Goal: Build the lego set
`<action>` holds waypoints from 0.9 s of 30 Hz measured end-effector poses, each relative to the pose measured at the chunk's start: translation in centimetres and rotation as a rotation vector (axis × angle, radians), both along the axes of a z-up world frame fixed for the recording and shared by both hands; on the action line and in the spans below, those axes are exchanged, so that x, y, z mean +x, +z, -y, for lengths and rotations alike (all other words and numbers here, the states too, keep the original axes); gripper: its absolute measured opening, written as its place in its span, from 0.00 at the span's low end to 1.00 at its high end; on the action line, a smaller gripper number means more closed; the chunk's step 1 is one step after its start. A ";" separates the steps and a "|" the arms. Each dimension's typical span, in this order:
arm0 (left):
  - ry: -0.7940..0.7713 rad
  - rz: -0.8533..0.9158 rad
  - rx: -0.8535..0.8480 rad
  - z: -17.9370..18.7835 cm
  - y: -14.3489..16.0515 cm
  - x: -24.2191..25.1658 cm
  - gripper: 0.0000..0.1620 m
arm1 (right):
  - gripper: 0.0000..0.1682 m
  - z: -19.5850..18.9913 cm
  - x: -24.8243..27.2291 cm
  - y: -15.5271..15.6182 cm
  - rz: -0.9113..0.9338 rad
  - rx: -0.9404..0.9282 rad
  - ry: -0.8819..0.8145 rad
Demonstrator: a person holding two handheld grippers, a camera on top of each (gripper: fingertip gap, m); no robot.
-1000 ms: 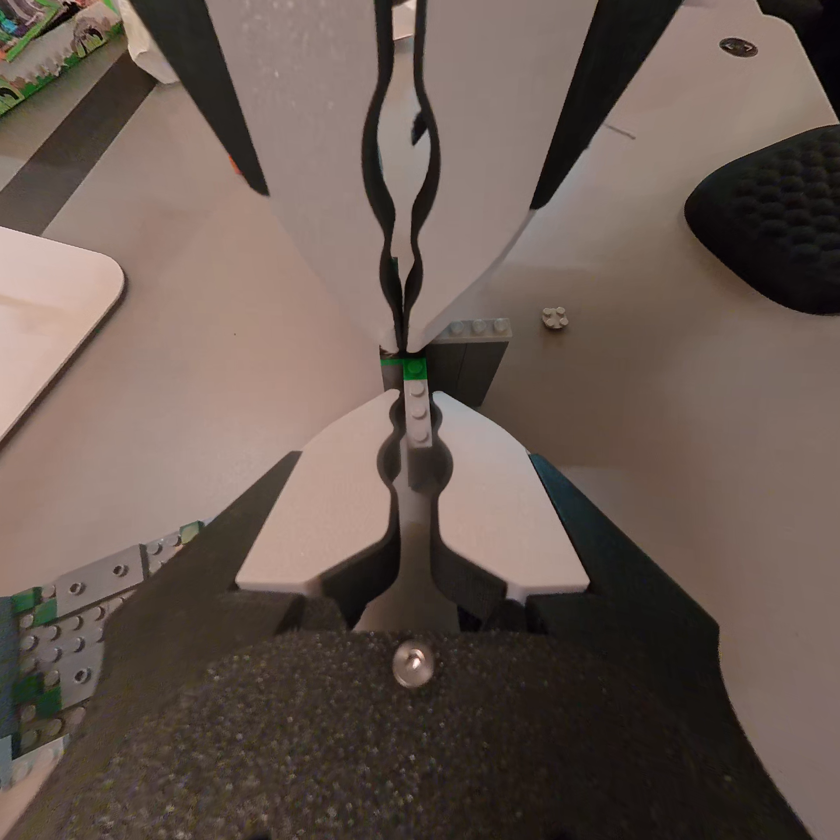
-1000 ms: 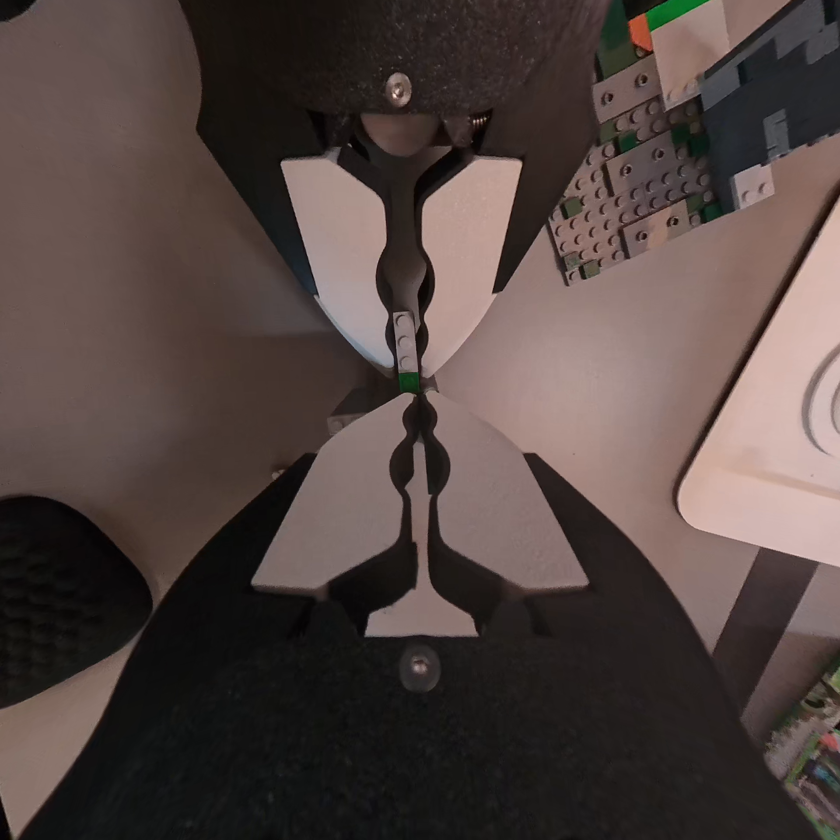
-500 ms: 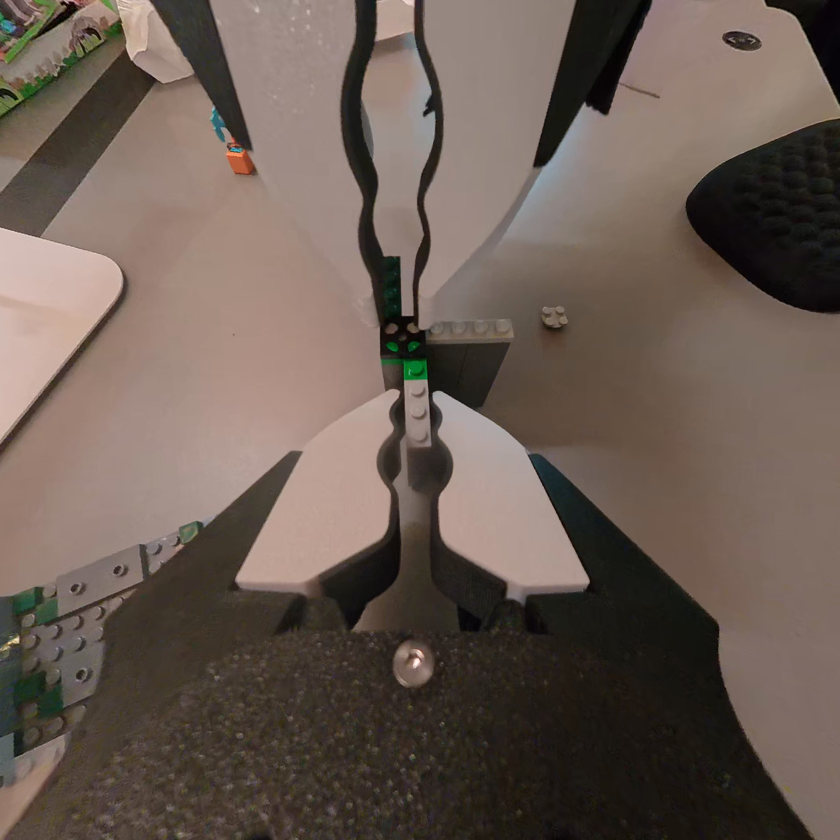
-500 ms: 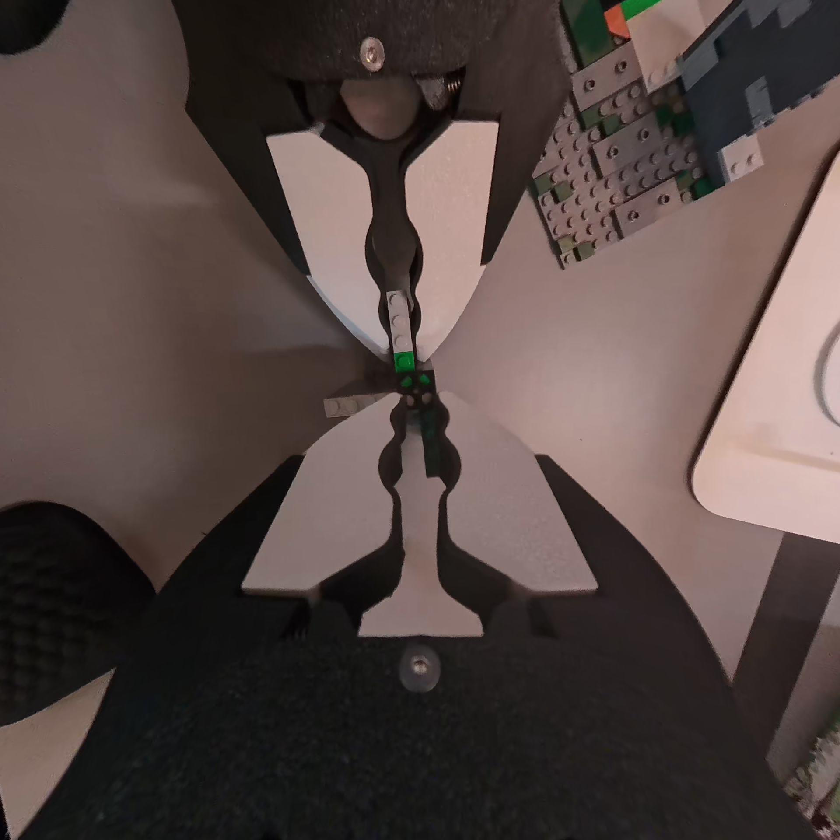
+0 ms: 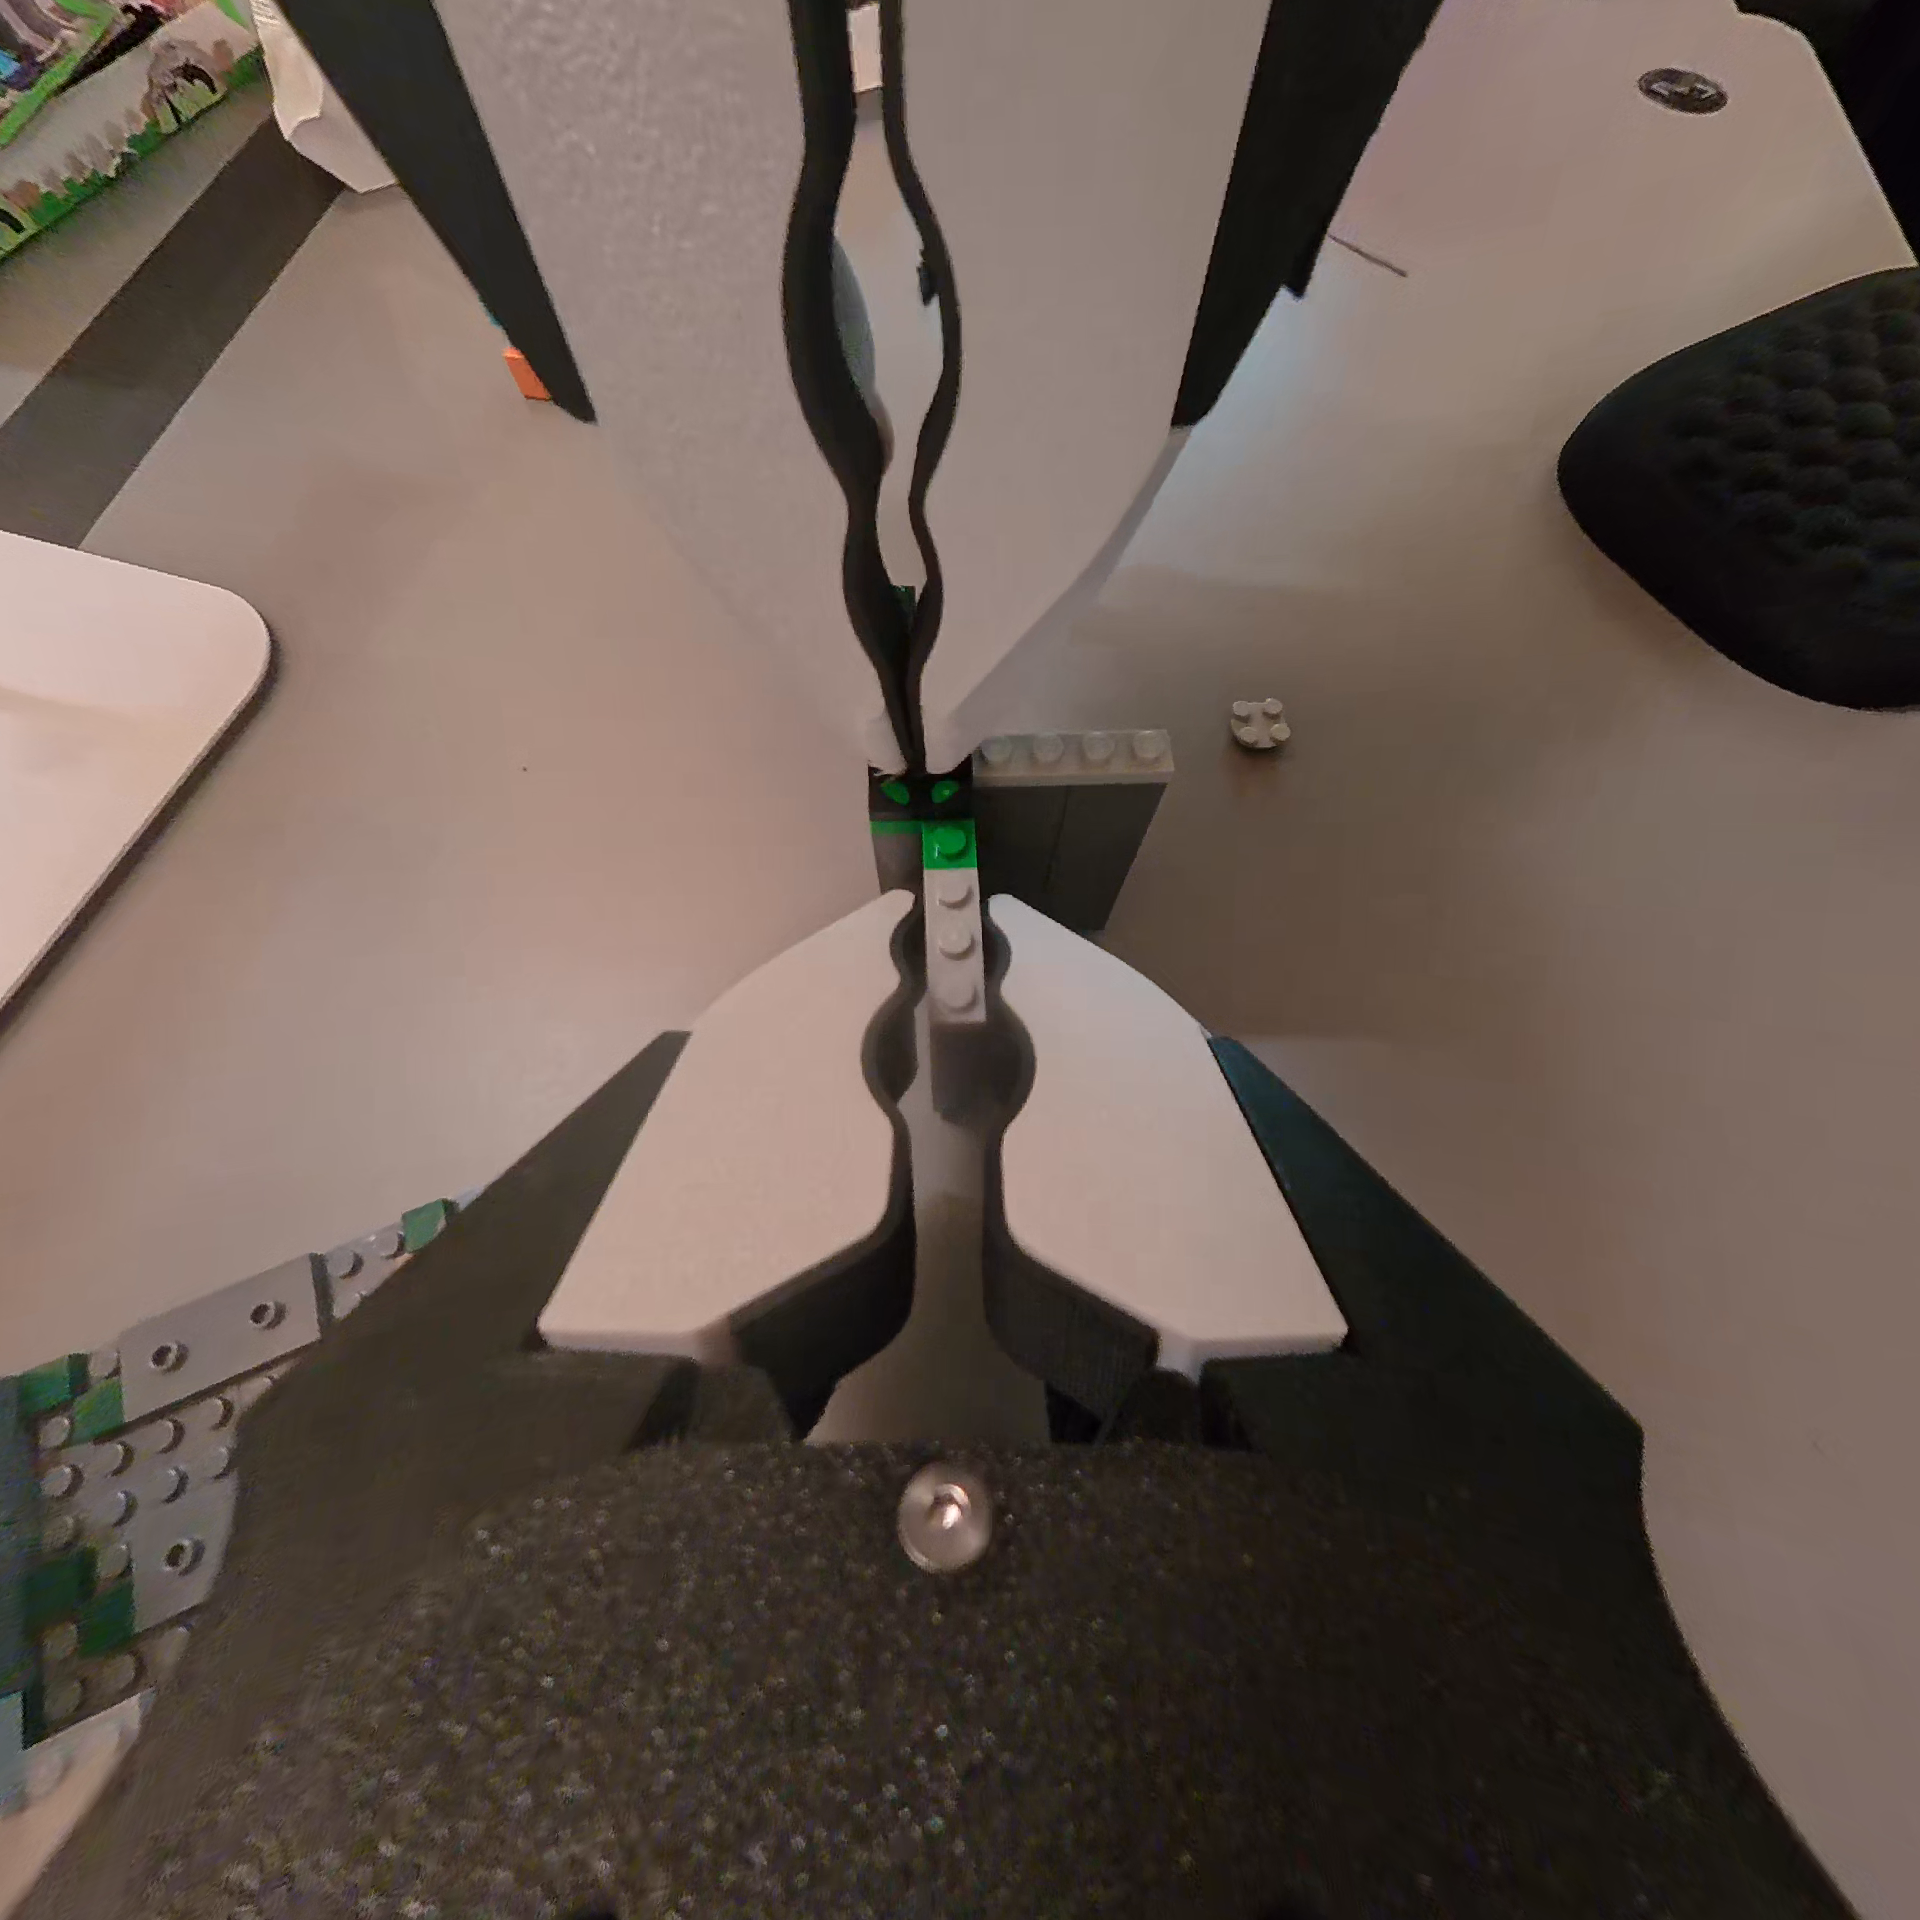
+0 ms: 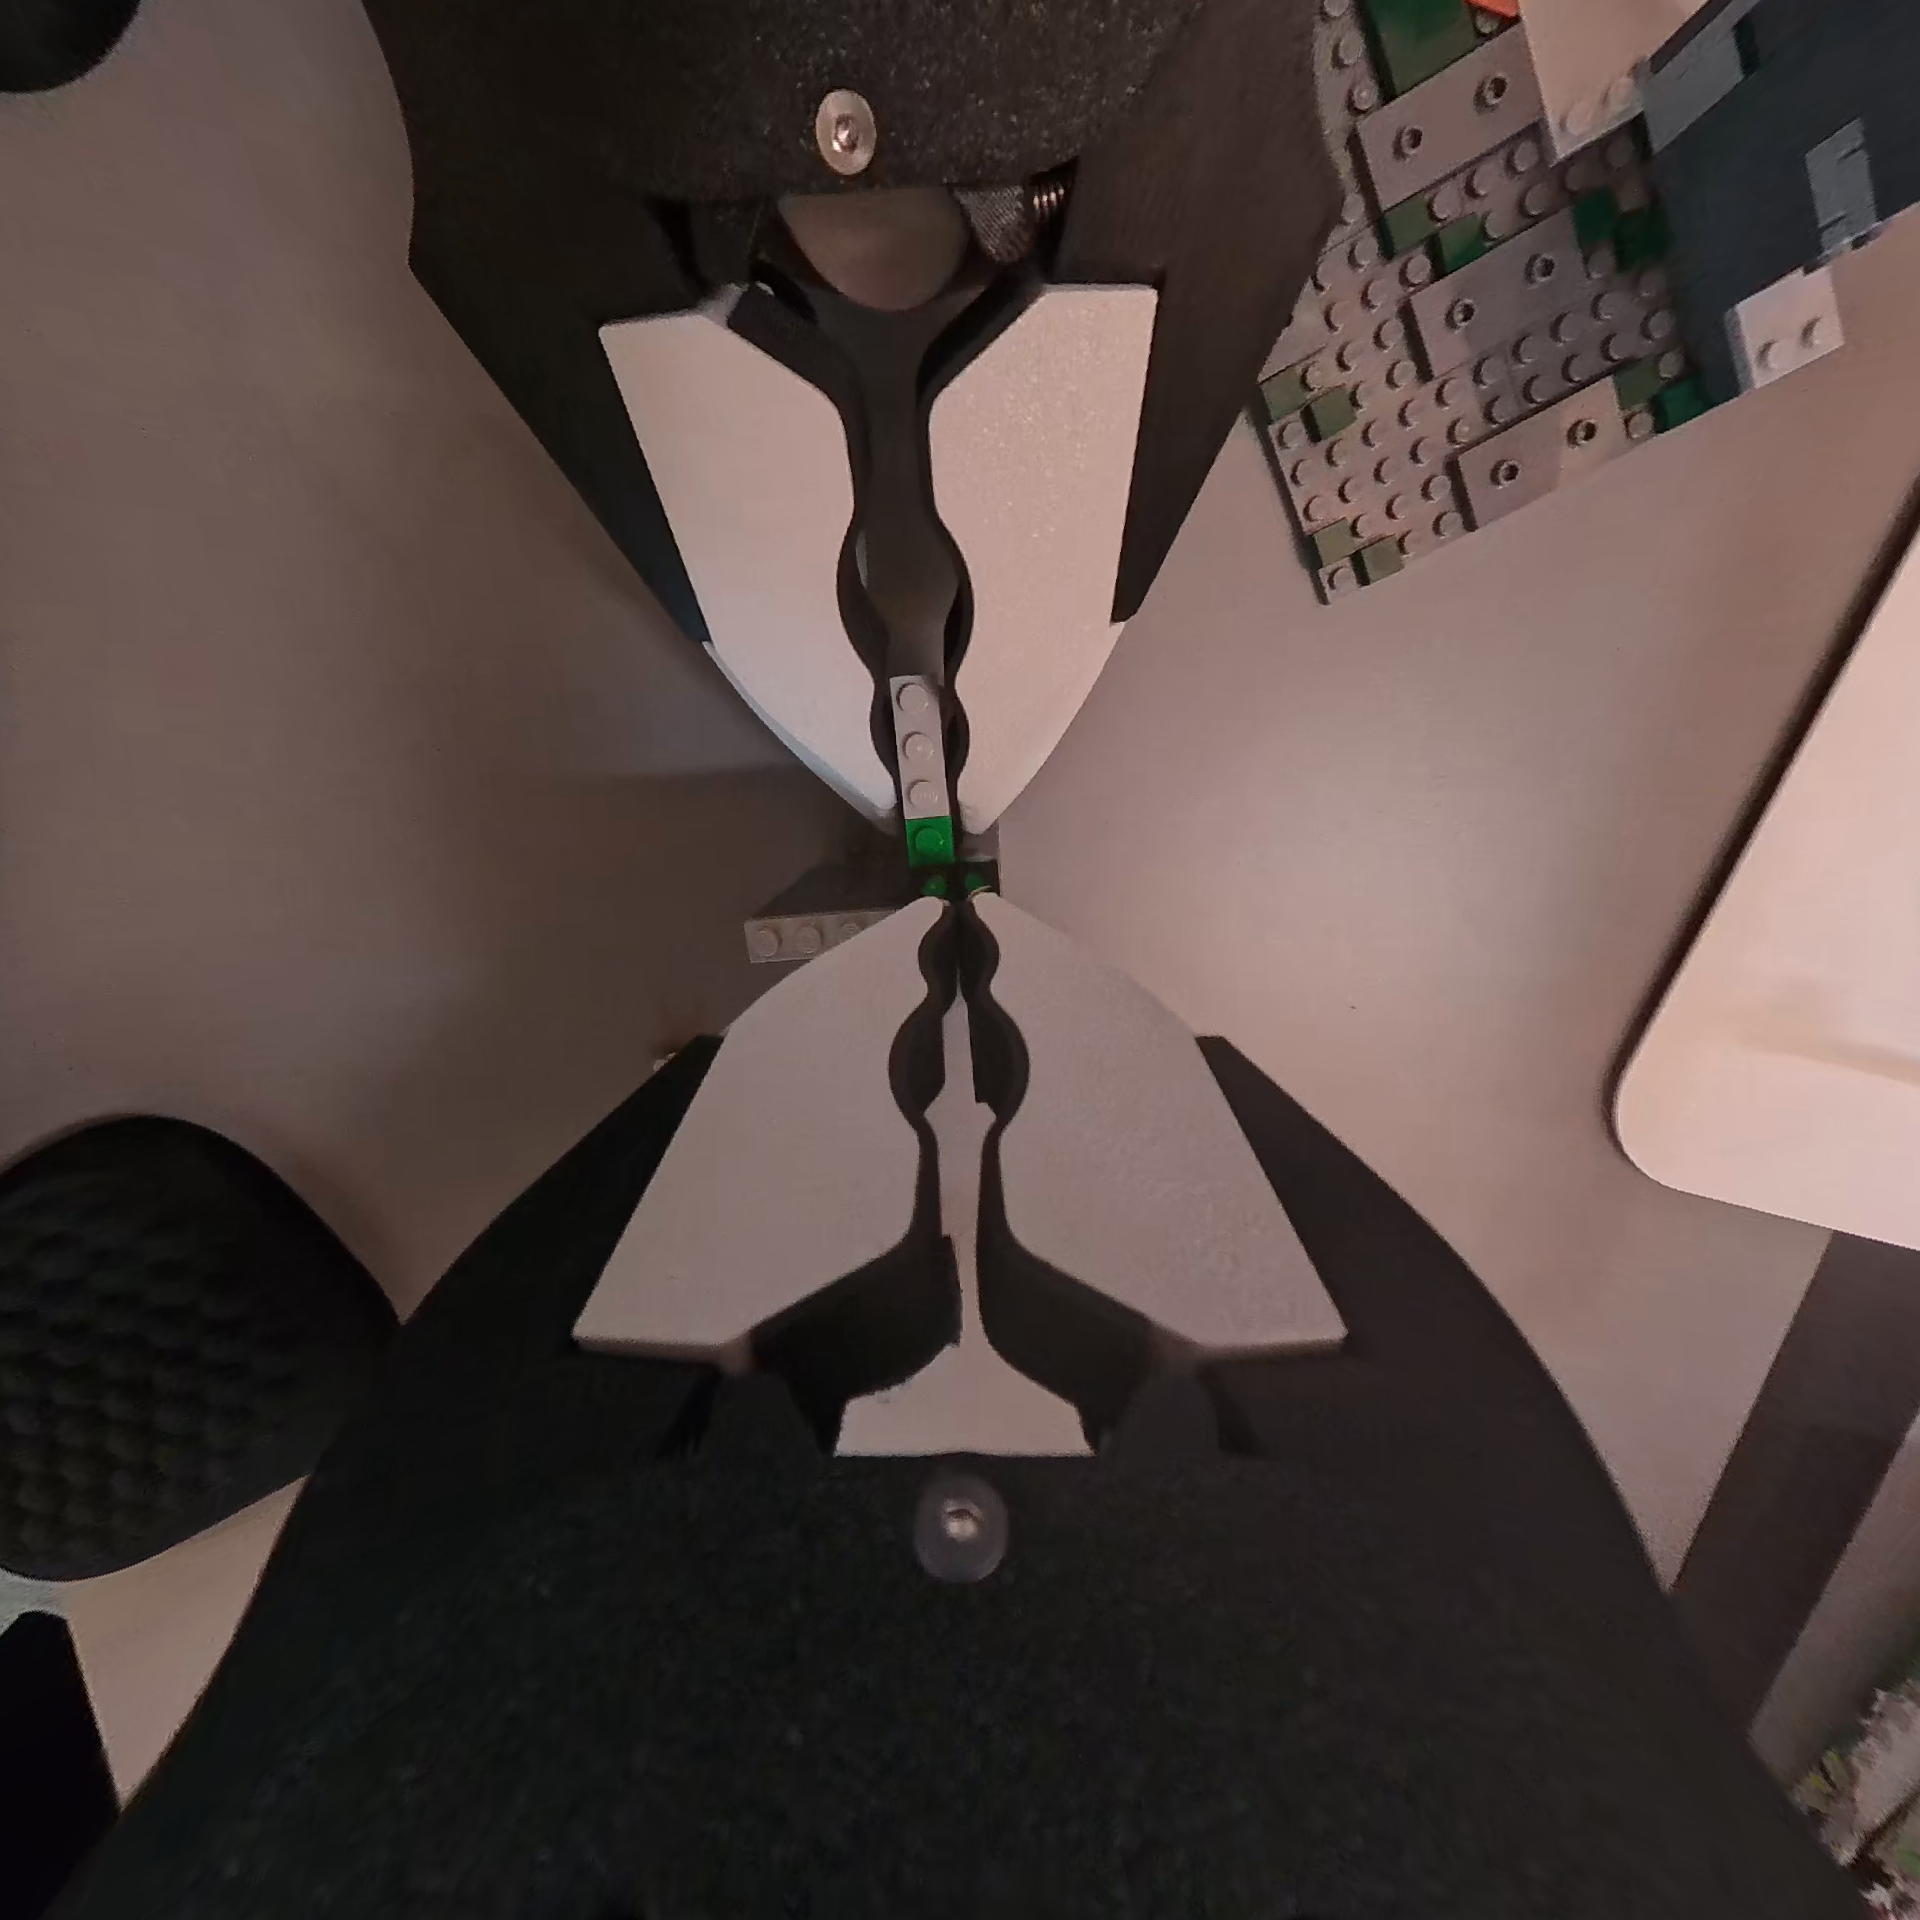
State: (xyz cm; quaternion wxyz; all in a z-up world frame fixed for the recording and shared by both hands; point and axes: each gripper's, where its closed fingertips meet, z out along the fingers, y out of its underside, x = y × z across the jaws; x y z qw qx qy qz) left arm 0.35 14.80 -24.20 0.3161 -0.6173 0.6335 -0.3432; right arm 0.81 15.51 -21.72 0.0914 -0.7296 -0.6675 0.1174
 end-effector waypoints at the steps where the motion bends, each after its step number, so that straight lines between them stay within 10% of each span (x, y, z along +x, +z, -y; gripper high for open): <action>1: -0.001 0.001 -0.002 0.0 0.0 0.0 0.05 | 0.00 0.0 0.0 0.0 0.004 -0.001 -0.002; 15: 0.002 0.006 0.009 0.2 0.3 0.1 0.06 | 0.09 1.2 0.0 3.9 -0.235 0.115 -0.114; 27: 0.041 0.024 0.042 -0.3 1.9 -0.9 0.08 | 0.20 8.8 5.0 -5.1 -0.252 0.044 -0.089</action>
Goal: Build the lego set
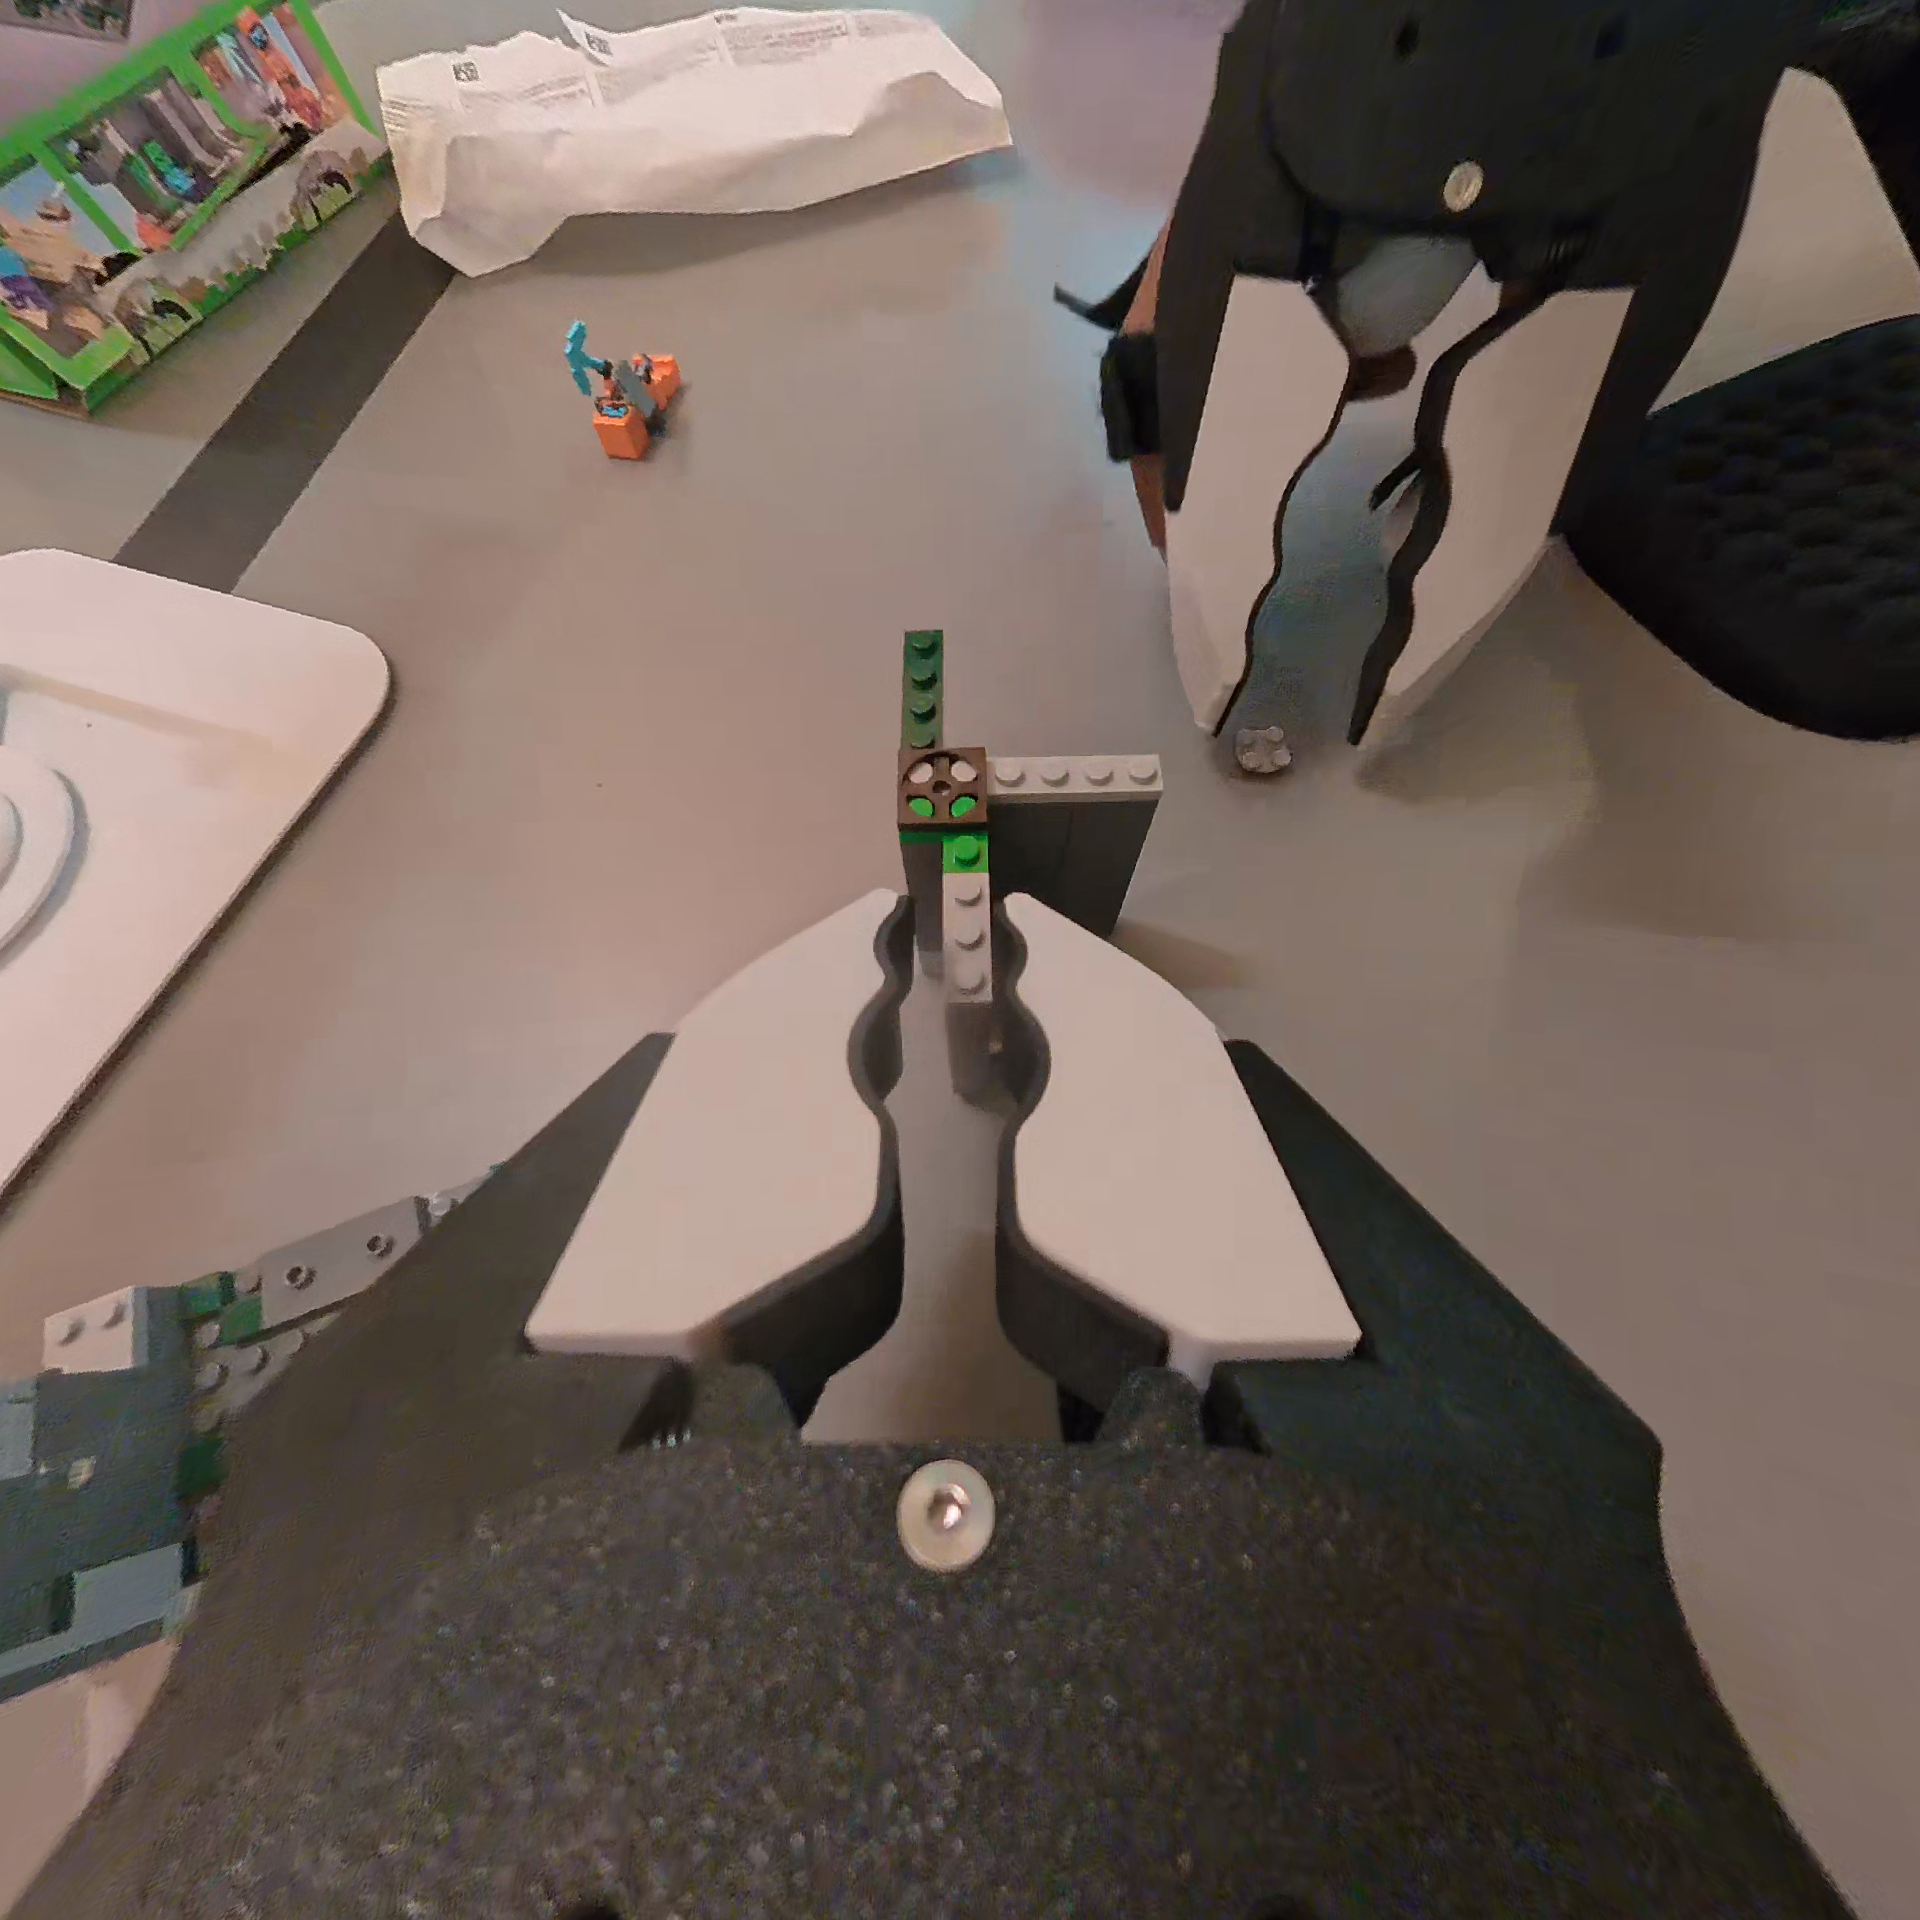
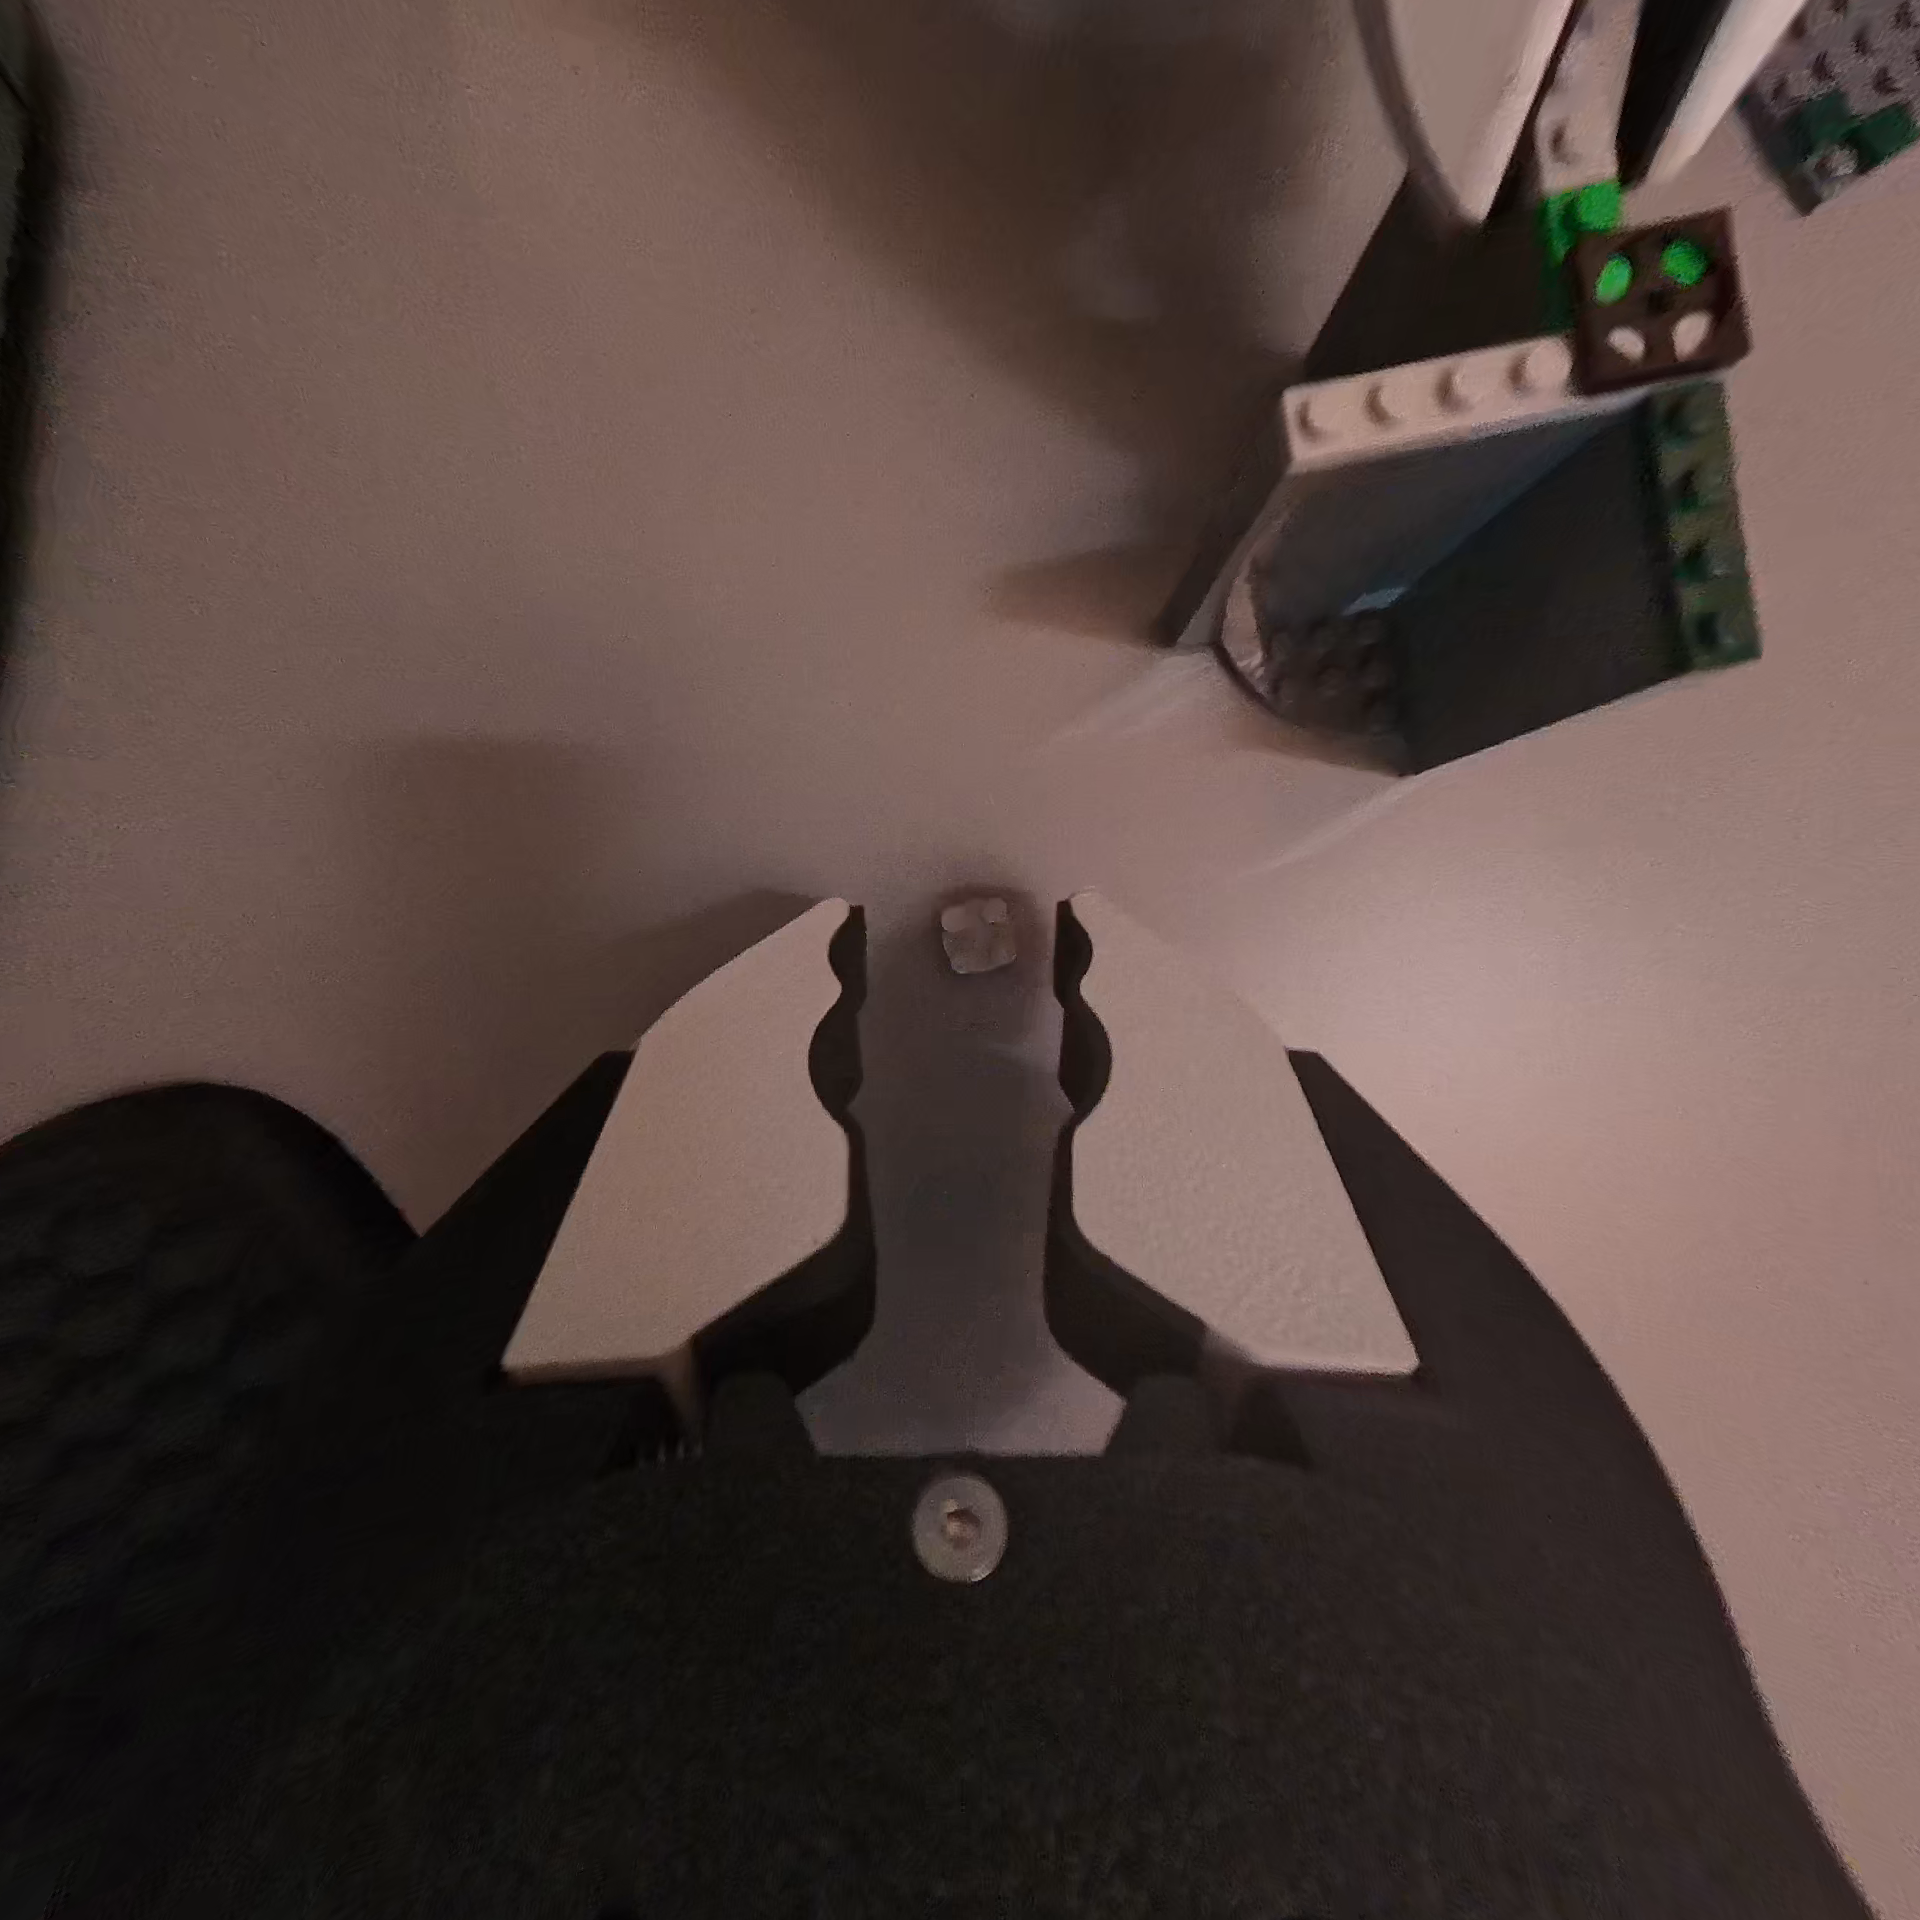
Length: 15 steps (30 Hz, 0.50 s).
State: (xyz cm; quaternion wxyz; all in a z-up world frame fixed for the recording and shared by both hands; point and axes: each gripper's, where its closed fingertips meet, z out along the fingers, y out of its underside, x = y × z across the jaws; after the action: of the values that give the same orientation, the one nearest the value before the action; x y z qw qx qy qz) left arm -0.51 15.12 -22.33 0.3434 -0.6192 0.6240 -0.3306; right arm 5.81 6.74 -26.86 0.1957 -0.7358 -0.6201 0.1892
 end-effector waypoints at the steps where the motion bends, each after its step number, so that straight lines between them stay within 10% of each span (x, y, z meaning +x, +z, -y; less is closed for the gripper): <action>1: 0.005 0.001 0.005 0.0 0.2 -0.1 0.08 | 0.20 0.0 0.2 -0.3 0.007 0.002 0.000; 15: 0.052 -0.029 0.035 0.5 0.2 -0.9 0.09 | 0.08 -0.3 0.4 -1.0 0.002 0.000 0.012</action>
State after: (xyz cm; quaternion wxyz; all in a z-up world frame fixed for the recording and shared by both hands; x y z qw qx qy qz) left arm -1.42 14.63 -22.14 0.3535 -0.6338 0.6183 -0.3017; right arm 6.21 7.05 -27.82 0.1942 -0.7322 -0.6247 0.1896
